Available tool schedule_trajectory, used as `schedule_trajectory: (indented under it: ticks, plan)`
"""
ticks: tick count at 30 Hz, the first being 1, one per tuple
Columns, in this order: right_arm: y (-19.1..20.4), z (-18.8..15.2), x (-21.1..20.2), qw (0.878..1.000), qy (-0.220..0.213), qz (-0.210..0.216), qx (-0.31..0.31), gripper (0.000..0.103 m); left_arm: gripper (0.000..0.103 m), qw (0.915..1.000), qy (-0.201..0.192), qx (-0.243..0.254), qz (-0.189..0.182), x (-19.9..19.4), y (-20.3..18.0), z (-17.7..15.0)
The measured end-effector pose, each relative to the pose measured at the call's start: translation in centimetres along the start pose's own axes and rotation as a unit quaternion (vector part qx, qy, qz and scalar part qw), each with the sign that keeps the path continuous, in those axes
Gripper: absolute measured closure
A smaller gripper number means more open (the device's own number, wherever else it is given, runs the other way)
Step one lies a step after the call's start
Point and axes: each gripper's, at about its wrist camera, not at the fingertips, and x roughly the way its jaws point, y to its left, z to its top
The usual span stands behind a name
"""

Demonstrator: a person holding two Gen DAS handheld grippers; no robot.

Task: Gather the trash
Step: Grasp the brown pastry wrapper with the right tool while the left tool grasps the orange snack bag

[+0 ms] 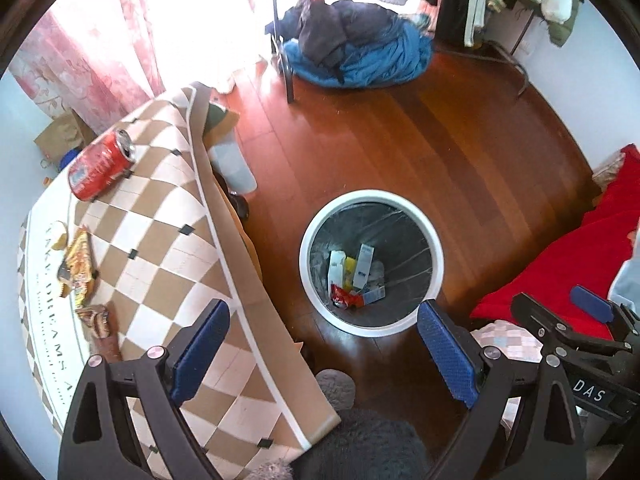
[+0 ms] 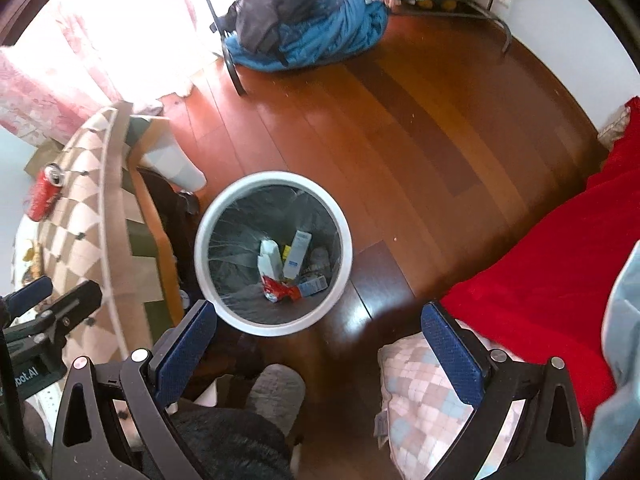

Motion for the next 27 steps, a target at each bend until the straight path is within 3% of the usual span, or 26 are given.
schedule_trajectory:
  ticks: [8,13,19,24,27]
  plan:
    - [1.5,-1.2,-7.1,0.998,-0.048,0.028,0.012,0.0,0.007,0.9971,-0.058,-0.043,0.025,-6.4,4.0,-1.2]
    - [4.3,-1.7,-11.2,0.995,-0.078,0.062,0.009,0.0,0.007,0.9904,-0.07,-0.109,0.048,-8.2,11.3,-3.4]
    - [13.9,-2.8,-11.6,0.99,-0.061,0.114,-0.051,0.0,0.007,0.9752,-0.037,-0.173,0.134,-5.5,22.2,-9.3]
    - [24.0,-5.2,-7.0,0.984,-0.01,0.145,-0.107,0.0,0.007,0.9564,0.031,-0.229,0.179,-0.5,31.1,-16.0]
    - [30.7,-6.9,-2.7,0.978,0.034,0.152,-0.138,0.0,0.007,0.9488,0.061,-0.25,0.182,2.1,34.5,-18.7]
